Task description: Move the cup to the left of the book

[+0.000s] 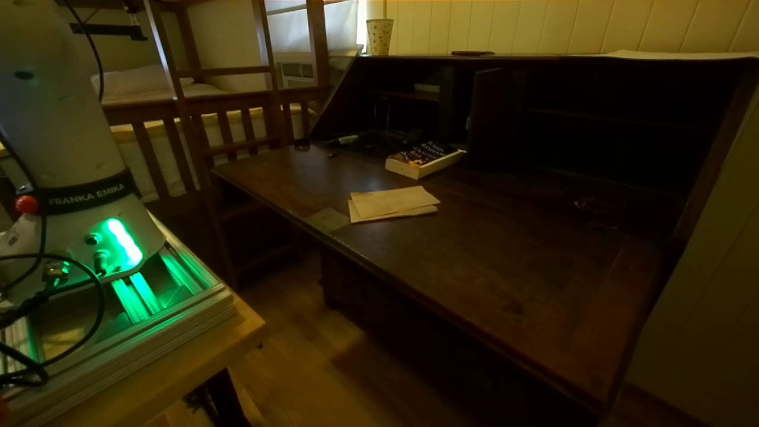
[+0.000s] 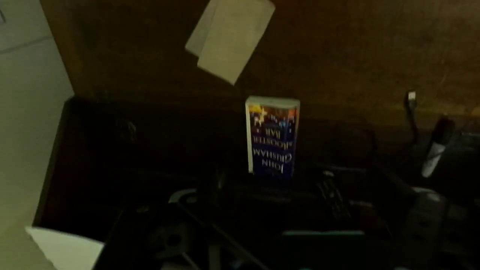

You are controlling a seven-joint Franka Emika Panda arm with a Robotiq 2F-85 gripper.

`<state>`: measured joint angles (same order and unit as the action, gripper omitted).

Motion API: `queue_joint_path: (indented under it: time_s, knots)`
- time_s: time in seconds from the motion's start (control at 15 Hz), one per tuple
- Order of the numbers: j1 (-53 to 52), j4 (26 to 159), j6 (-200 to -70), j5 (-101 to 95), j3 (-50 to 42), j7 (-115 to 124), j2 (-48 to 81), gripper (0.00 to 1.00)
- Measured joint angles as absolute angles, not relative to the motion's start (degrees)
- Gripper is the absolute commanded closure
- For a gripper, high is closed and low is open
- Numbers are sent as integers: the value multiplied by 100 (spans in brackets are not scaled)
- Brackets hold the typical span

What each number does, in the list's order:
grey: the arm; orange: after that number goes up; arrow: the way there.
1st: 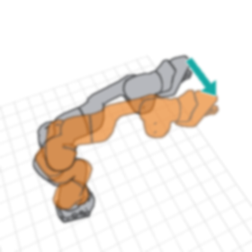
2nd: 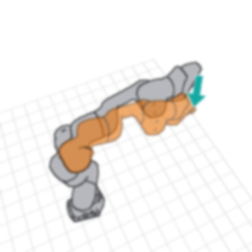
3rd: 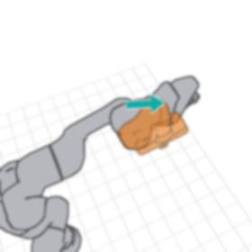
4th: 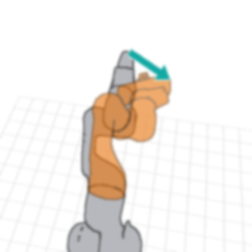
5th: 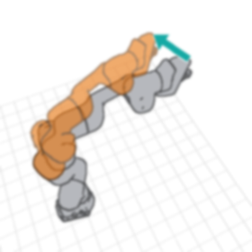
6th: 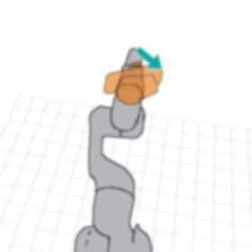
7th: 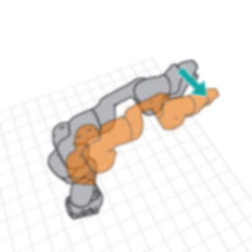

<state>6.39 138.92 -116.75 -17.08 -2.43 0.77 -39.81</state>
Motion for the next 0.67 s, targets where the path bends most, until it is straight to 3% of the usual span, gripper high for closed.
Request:
queue_joint_path:
  time_s: [0.67]
  knots:
    - [585, 11744, -12428, -1110, 401, 1904, -3016, 0]
